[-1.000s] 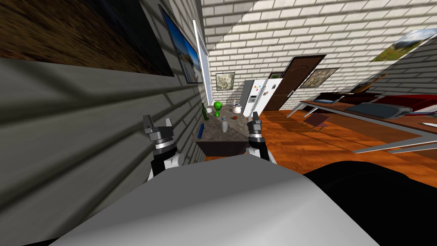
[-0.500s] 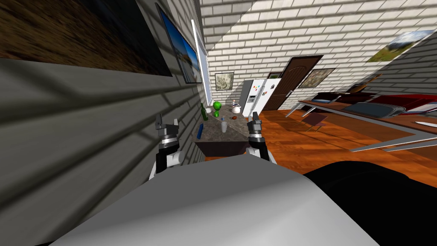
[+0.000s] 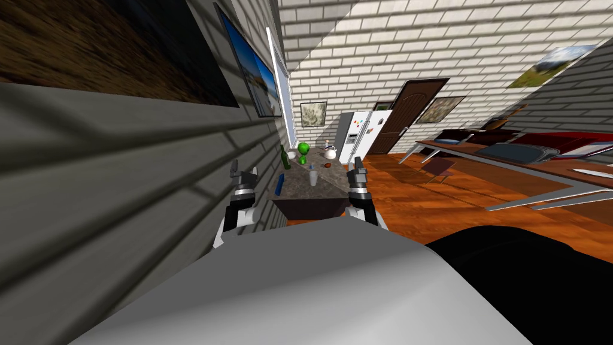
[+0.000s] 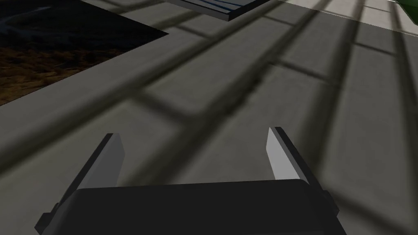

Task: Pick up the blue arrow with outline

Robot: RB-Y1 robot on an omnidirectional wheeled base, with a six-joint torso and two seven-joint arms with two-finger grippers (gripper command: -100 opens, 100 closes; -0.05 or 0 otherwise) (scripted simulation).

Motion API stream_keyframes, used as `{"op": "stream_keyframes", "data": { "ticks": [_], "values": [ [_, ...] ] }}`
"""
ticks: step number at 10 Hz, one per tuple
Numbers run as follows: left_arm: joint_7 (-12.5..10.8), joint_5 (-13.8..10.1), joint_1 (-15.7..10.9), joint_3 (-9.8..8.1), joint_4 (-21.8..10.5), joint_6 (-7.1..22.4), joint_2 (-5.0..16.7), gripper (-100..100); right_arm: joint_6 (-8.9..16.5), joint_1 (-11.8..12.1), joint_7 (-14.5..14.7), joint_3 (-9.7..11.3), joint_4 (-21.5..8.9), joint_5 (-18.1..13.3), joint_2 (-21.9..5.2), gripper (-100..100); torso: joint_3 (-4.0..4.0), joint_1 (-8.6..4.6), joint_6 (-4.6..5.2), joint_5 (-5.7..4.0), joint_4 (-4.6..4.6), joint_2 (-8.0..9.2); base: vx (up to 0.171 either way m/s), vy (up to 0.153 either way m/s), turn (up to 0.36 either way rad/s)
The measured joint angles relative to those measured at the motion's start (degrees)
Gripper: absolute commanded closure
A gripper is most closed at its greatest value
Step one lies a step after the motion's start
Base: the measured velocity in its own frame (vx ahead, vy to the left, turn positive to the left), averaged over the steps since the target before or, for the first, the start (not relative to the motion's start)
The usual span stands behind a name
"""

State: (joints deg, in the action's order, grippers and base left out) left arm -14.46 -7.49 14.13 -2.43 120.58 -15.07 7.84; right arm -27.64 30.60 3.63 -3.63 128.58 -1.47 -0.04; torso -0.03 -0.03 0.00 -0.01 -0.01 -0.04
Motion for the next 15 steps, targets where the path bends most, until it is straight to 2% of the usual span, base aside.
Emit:
{"op": "stream_keyframes", "data": {
  "ticks": [2, 6, 8, 13, 14, 15],
  "values": [
    [-2.7, -0.8, -0.6, 0.41, -0.4, 3.1, 0.8, -100, 0.0, 0.0, 0.0, 0.0, 0.0, 0.0, 0.0, 0, 0.00, -0.01, 0.00, 0.00, 0.00, 0.01, 0.006, -0.009, -0.021],
    [-7.5, -2.4, -5.2, 1.06, -4.9, 9.7, 2.1, -100, 0.0, 0.0, 0.0, 0.0, 0.0, 0.0, 0.0, 0, 0.00, -0.01, 0.00, 0.00, 0.00, 0.00, 0.005, -0.010, -0.025],
    [-9.5, -3.0, -6.0, 0.98, -5.8, 12.5, 2.9, -100, 0.0, 0.0, 0.0, 0.0, 0.0, 0.0, 0.0, 0, 0.02, 0.02, -0.02, 0.00, 0.00, 0.03, 0.002, -0.004, -0.015],
    [-15.2, -5.0, -10.1, 1.27, -9.5, 19.8, 4.7, -100, 0.0, 0.0, 0.0, 0.0, 0.0, 0.0, 0.0, 0, 0.01, 0.00, -0.02, 0.00, 0.00, 0.01, 0.003, -0.005, -0.015],
    [-15.6, -5.0, -10.4, 1.29, -9.6, 21.0, 4.7, -100, 0.0, 0.0, 0.0, 0.0, 0.0, 0.0, 0.0, 0, 0.02, 0.01, -0.02, 0.00, 0.00, 0.03, 0.003, -0.009, -0.027],
    [-17.0, -5.7, -12.1, 1.32, -11.4, 22.3, 5.4, -100, 0.0, 0.0, 0.0, 0.0, 0.0, 0.0, 0.0, 0, 0.01, 0.00, -0.01, 0.00, 0.00, 0.01, 0.004, -0.008, -0.027]
  ]
}}
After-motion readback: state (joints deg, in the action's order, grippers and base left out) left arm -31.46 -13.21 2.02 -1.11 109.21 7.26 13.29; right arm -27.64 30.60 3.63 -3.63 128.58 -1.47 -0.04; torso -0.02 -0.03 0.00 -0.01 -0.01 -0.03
